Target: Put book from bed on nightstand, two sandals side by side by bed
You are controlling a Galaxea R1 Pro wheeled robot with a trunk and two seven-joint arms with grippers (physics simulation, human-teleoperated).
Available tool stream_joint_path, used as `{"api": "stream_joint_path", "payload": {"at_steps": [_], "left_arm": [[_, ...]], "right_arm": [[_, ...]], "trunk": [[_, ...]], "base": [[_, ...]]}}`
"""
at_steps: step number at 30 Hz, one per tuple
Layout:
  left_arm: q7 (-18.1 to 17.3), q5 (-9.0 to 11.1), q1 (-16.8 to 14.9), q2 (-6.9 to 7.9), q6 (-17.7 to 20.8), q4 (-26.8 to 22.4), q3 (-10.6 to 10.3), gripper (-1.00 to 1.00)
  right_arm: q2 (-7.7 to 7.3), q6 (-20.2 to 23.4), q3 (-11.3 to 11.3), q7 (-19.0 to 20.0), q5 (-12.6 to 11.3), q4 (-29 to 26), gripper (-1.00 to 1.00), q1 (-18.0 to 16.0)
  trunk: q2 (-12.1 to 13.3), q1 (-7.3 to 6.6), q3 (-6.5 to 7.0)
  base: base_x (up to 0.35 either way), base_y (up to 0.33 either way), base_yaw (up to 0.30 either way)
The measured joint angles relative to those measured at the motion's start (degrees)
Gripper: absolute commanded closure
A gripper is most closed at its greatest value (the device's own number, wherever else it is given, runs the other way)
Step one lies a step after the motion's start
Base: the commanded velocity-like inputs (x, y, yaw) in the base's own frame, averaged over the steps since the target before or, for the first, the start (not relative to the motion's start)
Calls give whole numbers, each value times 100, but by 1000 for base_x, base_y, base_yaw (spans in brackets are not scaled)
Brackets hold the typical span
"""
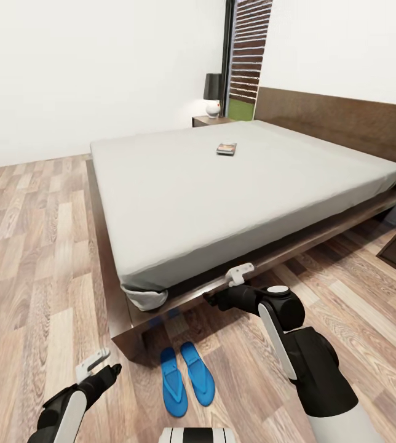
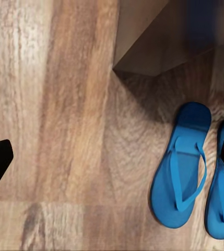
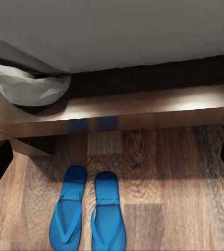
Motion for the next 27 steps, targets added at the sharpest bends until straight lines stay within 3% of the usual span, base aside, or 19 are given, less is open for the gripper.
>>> {"api": "stream_joint_path", "payload": {"at_steps": [27], "left_arm": [[-50, 19, 0, 0, -19, 9, 0, -100]], "right_arm": [[4, -26, 0, -1, 2, -1, -100, 0]], "trunk": [[36, -70, 599]], "base": [[0, 0, 0]]}}
